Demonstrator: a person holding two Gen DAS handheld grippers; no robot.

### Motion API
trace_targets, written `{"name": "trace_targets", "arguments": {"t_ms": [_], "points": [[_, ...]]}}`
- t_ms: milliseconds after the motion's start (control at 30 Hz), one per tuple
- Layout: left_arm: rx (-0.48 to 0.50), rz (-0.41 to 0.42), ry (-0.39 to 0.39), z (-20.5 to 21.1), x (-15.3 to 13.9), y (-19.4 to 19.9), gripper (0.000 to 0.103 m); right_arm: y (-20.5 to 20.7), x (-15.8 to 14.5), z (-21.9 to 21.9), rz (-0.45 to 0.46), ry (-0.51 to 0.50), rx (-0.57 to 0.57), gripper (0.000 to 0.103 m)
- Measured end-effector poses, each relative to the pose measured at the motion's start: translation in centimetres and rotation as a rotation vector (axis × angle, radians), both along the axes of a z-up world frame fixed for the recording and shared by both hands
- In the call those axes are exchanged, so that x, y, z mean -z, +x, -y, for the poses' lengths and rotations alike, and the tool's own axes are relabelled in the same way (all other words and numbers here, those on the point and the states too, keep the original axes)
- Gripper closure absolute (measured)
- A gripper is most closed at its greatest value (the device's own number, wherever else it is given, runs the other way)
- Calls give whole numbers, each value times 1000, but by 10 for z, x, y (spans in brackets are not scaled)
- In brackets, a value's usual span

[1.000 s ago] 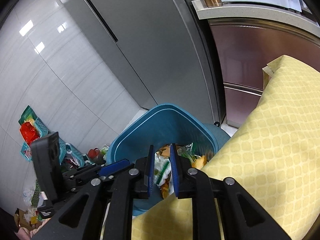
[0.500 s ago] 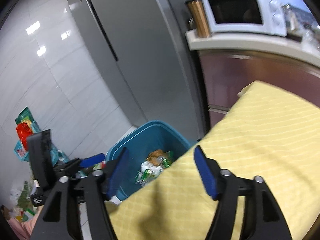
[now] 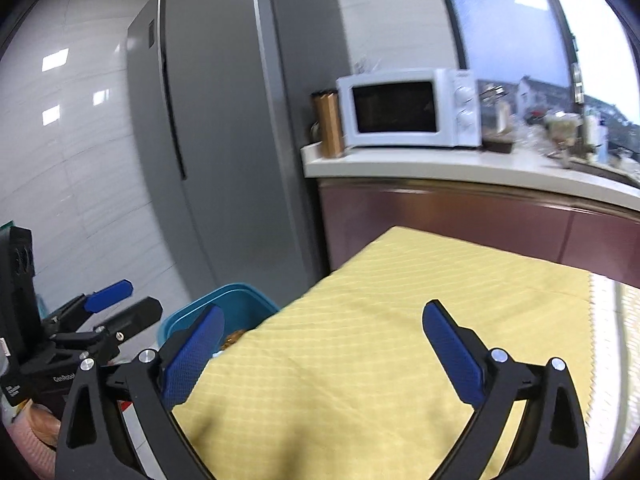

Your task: Collect trash

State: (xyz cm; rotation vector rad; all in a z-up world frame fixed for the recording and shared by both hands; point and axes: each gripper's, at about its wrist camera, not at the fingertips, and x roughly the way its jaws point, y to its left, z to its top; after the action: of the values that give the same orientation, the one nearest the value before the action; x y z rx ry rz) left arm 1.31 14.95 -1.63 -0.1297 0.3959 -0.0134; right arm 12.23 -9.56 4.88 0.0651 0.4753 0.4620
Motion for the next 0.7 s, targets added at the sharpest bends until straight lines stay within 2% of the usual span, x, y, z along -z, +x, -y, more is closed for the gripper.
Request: {"name": "trace_targets", "arguments": {"t_ms": [233,700], "points": [[20,89,34,39,-11,-13,6,-26,3,40,77,15,136,7],[45,144,73,76,-14,-26,6,-66,2,75,198,7,290,7]]}}
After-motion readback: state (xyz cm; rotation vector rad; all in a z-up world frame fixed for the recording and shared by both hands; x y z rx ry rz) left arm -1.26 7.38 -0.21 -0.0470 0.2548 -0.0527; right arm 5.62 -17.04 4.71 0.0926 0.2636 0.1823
